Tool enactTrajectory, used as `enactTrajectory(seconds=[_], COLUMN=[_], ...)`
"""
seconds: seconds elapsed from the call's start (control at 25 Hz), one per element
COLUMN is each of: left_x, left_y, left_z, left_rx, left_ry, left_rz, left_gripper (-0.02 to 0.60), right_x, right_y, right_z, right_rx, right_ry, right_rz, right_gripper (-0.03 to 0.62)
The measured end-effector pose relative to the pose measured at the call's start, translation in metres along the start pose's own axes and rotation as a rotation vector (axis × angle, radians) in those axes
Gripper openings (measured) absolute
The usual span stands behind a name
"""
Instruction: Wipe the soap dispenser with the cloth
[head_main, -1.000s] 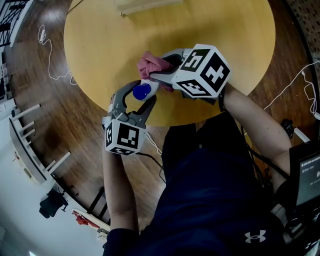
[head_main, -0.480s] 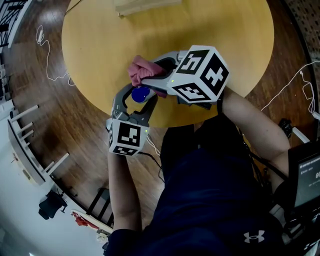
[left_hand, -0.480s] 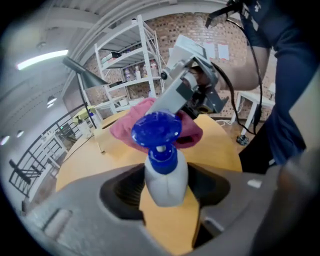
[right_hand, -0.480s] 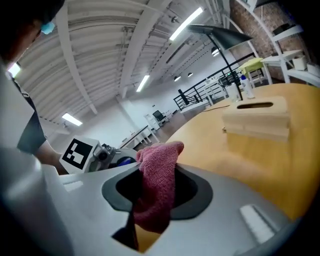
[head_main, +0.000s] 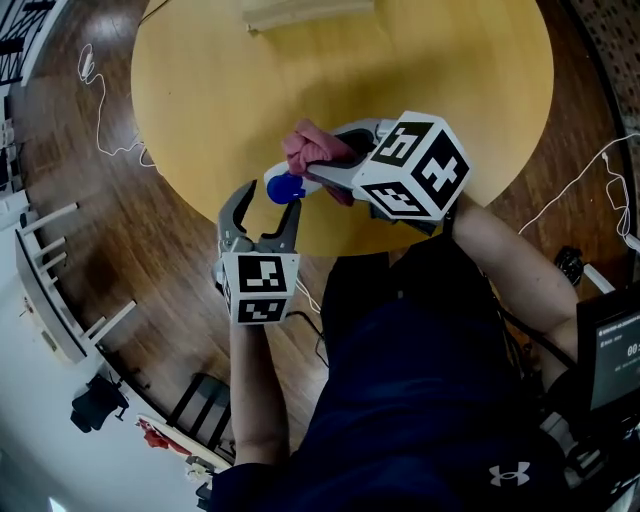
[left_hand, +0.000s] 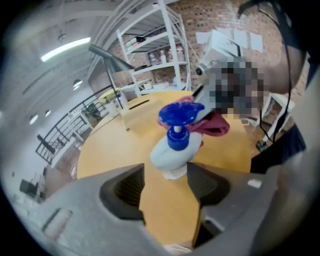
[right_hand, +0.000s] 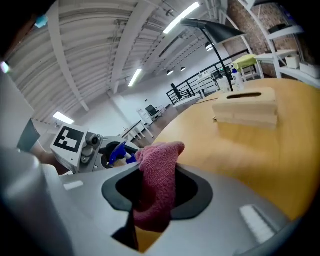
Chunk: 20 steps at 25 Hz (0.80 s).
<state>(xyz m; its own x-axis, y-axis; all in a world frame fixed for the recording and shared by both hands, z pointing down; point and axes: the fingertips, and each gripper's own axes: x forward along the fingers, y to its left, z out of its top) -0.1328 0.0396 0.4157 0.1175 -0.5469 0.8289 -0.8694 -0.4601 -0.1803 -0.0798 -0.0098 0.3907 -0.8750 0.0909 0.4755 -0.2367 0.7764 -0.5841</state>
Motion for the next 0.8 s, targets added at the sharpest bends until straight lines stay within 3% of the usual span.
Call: enactTrajectory(seconds=[0.24,0.32,0.44,0.52,0.68,0.8], left_x=[-0.004,-0.004,-0.008,-0.016,-0.02,-0.019], left_y=[-0.018,-0.015,-0.016,-0.017,-0.018,-0.012], left_z=[0.009,0.014,0.022,0.03,0.043,0.042], left_rx=[-0.495,-0.567,-0.635,-0.657,-0.507,-0.457], left_ry=[-0.12,-0.16,-0.197,-0.224,-0.219,-0.192], left_rz=[-0.15,-0.143,-0.155,-0.176,-0.108,-0.051], left_gripper=[0.218,0.207,0.209,0.255,0.276,0.273], right_x=[-0.007,-0.01,-0.013,-0.012,0.001,0.011], right_y=[-0.006,-0.009,-0.012,-0.011,0.001,0.017], right_z=[-0.006,-0.005,-0.005,-0.008,-0.029,-0.048], right_rx=[0.179,0.204,0.212,0.221,0.219,0.198], right_ry=[-0.065,-0.079,-0.096,-0.092,-0.032,0.023], right_rz=[-0.002,-0.012,-0.025,-0.026,-0.01,0.02], right_gripper=[0.133,0.133,0.133,0.133,0.133,0.133])
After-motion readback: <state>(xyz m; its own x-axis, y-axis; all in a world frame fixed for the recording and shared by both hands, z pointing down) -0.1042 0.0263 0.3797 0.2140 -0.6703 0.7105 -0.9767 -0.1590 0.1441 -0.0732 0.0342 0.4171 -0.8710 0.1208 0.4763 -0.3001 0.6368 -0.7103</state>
